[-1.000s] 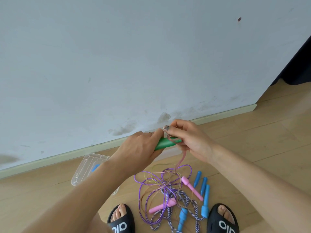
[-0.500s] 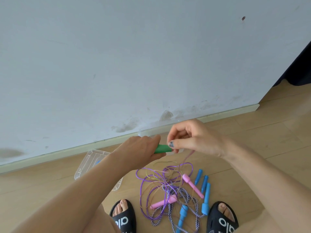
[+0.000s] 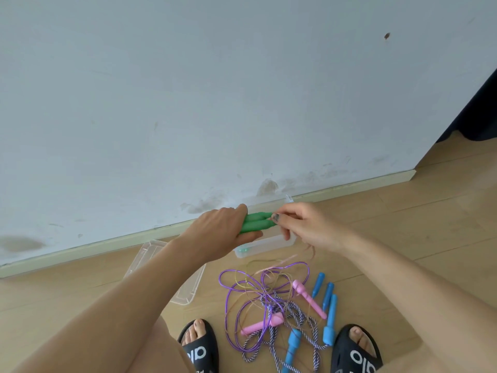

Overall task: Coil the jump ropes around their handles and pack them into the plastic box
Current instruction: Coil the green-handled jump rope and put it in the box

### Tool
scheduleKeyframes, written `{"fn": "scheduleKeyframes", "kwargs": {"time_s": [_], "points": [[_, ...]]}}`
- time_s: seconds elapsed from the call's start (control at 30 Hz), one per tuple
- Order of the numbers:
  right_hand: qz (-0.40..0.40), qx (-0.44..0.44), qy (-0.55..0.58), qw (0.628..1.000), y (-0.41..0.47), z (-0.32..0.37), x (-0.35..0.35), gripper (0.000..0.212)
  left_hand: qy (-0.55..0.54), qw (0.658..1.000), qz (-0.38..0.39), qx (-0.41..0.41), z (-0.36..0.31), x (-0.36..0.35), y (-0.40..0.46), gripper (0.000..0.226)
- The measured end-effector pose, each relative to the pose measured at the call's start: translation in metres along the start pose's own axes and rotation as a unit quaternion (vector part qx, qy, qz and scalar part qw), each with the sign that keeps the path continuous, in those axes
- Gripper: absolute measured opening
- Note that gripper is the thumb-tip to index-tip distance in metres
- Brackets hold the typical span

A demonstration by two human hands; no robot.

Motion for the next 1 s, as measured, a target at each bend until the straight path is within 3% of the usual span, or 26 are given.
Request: {"fn": "scheduleKeyframes", "kwargs": {"time_s": [0.17,0.27,0.33,0.4,0.43,0.47,0.53,0.57,0.63,0.7,0.77,0.9,1.0], "points": [[0.008,0.038,0.049,0.998,-0.001,0.004,0.015,0.023,-0.129,0.991,0.021,-0.002,0.001,0.000,-0.007,0.044],[-0.071,0.081,0.048,0.993,-0.007,0.014,0.027,0.018,-0.274,0.960,0.022,0.057,0.002,-0.001,-0.008,0.040],[-0.201,0.137,-0.069,0.967,-0.015,0.027,0.029,0.016,-0.448,0.886,0.027,0.115,-0.003,-0.009,-0.009,0.039],[-0.297,0.162,-0.258,0.905,-0.023,0.039,0.017,0.007,-0.593,0.789,0.033,0.158,-0.012,-0.018,-0.008,0.037],[-0.303,0.156,-0.338,0.877,-0.022,0.042,0.005,0.005,-0.616,0.767,0.028,0.176,-0.013,-0.022,-0.007,0.036],[-0.281,0.147,-0.407,0.857,-0.019,0.042,-0.008,0.018,-0.616,0.763,0.023,0.196,-0.011,-0.025,-0.007,0.036],[-0.238,0.154,-0.485,0.827,-0.014,0.040,-0.031,0.036,-0.557,0.796,0.008,0.237,0.001,-0.027,-0.007,0.038],[-0.220,0.163,-0.491,0.827,-0.015,0.042,-0.039,0.038,-0.485,0.839,0.001,0.245,0.010,-0.025,-0.007,0.039],[-0.177,0.183,-0.474,0.843,-0.018,0.047,-0.054,0.026,-0.293,0.933,0.005,0.211,0.020,-0.020,-0.007,0.038],[-0.159,0.178,-0.437,0.867,-0.015,0.048,-0.050,0.004,-0.155,0.975,0.028,0.160,0.021,-0.020,-0.010,0.037],[-0.139,0.166,-0.383,0.898,-0.016,0.046,-0.040,0.023,-0.056,0.991,0.039,0.114,0.018,-0.017,-0.011,0.041],[-0.083,0.153,-0.374,0.911,-0.022,0.049,-0.040,0.024,0.105,0.994,0.013,-0.002,-0.007,-0.007,-0.010,0.065],[-0.034,0.118,-0.339,0.933,-0.023,0.044,-0.037,0.020,0.139,0.987,-0.036,-0.074,-0.020,-0.002,-0.014,0.066]]}}
Point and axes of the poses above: each hand's wrist, its own y-axis towards the middle knuckle, its own x-axis out of the back of the hand, z = x × y, the point moved 8 cm from there along y, towards the middle knuckle, and after that the axes turned 6 degrees about -x, right-handed, at the moved point
